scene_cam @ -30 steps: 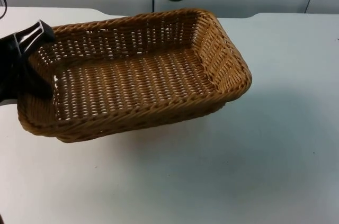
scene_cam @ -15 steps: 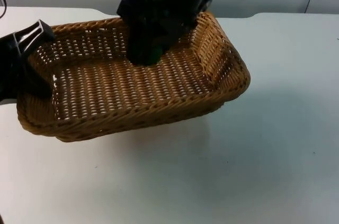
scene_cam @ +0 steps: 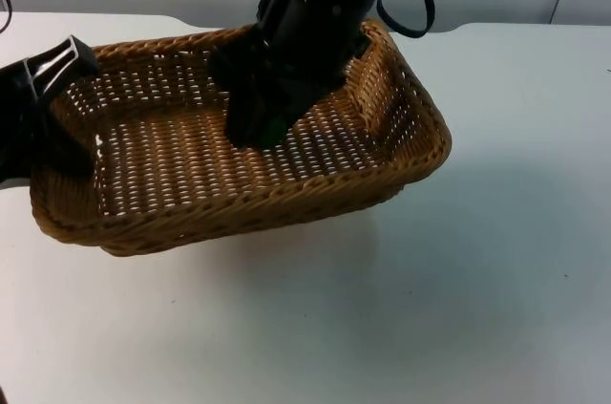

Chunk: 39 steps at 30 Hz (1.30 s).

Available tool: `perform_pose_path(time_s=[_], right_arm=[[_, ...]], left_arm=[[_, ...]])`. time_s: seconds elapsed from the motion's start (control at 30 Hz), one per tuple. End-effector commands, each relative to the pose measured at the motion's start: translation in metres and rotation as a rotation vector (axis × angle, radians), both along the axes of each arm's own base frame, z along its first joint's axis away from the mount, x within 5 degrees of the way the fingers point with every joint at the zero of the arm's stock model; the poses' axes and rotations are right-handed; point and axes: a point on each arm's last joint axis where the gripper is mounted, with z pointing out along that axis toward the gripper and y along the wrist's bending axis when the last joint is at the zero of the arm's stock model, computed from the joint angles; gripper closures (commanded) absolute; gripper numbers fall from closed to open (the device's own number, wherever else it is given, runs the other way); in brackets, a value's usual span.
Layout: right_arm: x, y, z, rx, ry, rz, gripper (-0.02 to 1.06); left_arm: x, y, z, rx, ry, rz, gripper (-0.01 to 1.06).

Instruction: Pick up the basket with the left hand and place the ball into the basket with the right hand.

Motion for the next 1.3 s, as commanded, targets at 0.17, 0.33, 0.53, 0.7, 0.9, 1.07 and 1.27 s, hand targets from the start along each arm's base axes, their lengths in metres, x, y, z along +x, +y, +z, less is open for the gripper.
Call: perform_pose_path(time_s=[0.17,0.33,0.53,0.7,0.9,1.07,1.27], right_arm=[[0.004,0.006,0.004,0.057,-0.051,-0.054,0.54],[0.009,0.008,0.04,0.086,-0.119,-0.054,0.39],[0.005,0.002,0.106,0.091,-0.172,-0.049,0.4],[-0.003,-0.007,0.168,0.151,-0.289,-0.068,0.41],[-0.027,-0.024,0.241,0.269,-0.437,-0.095,0.41],[-0.05,-0.04,0.28,0.331,-0.501,-0.112,0.41],[-0.07,-0.059,0.312,0.352,-0.577,-0.154,0.41]], left_arm=[[-0.001,-0.005,0.006,-0.042,-0.001,-0.013,1.05],[-0.001,-0.005,0.006,-0.023,-0.018,-0.048,1.05],[-0.001,-0.005,0.006,-0.015,-0.025,-0.058,1.05],[0.001,-0.002,0.006,0.031,-0.06,-0.069,1.05],[0.013,-0.003,0.002,0.037,-0.069,-0.082,1.05],[0.029,-0.007,-0.007,0.032,-0.051,-0.121,1.05],[0.043,-0.008,-0.027,0.088,-0.015,-0.2,1.05]])
